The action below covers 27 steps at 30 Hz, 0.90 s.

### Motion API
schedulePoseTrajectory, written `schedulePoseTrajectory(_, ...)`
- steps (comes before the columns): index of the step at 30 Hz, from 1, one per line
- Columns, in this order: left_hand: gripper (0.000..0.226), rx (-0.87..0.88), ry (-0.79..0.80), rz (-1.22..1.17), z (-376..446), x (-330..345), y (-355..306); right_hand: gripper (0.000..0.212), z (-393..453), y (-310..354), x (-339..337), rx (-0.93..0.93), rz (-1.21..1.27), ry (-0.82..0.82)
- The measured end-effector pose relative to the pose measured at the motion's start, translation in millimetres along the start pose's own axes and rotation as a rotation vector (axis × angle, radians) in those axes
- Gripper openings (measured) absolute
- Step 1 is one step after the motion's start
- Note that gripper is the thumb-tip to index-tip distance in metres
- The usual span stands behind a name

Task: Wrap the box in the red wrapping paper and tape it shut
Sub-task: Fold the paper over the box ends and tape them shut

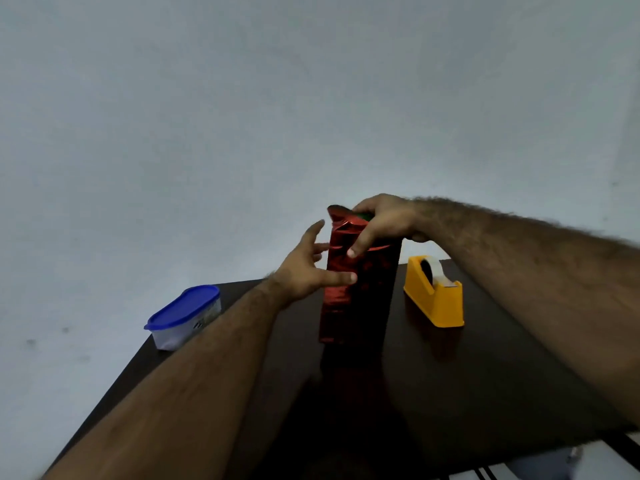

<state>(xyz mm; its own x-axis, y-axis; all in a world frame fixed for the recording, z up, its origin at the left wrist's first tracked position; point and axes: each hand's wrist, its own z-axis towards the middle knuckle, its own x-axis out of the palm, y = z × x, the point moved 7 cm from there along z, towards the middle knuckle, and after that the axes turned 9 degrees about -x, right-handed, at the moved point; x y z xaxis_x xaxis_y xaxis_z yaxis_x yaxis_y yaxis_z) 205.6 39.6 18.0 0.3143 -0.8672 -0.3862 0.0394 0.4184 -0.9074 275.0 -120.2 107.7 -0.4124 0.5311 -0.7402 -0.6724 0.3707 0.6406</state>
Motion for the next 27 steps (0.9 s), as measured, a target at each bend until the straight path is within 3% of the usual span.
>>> schedulePoseTrajectory(4,0.105,0.036,0.049,-0.08,13,7,4,0.082,11,2,6,-0.054,-0.063,0.047)
schedulePoseTrajectory(6,0.099,0.055,0.009,-0.157,16,7,15,0.078,19,-3,4,-0.072,-0.017,0.014)
schedulePoseTrajectory(9,0.094,0.102,-0.065,-0.242,22,7,22,0.06,33,-4,-9,-0.078,0.077,-0.118)
schedulePoseTrajectory(15,0.094,0.143,-0.111,-0.325,37,18,39,0.049,63,-13,-16,-0.077,0.314,-0.453)
schedulePoseTrajectory(20,0.097,0.153,-0.094,-0.266,59,10,43,0.027,64,-13,-22,-0.259,0.176,-0.691)
schedulePoseTrajectory(24,0.093,0.161,-0.074,-0.268,68,6,46,0.045,60,-13,-22,-0.305,0.202,-0.485)
schedulePoseTrajectory(27,0.092,0.156,-0.079,-0.247,71,4,44,0.036,56,-8,-25,-0.328,0.094,-0.325)
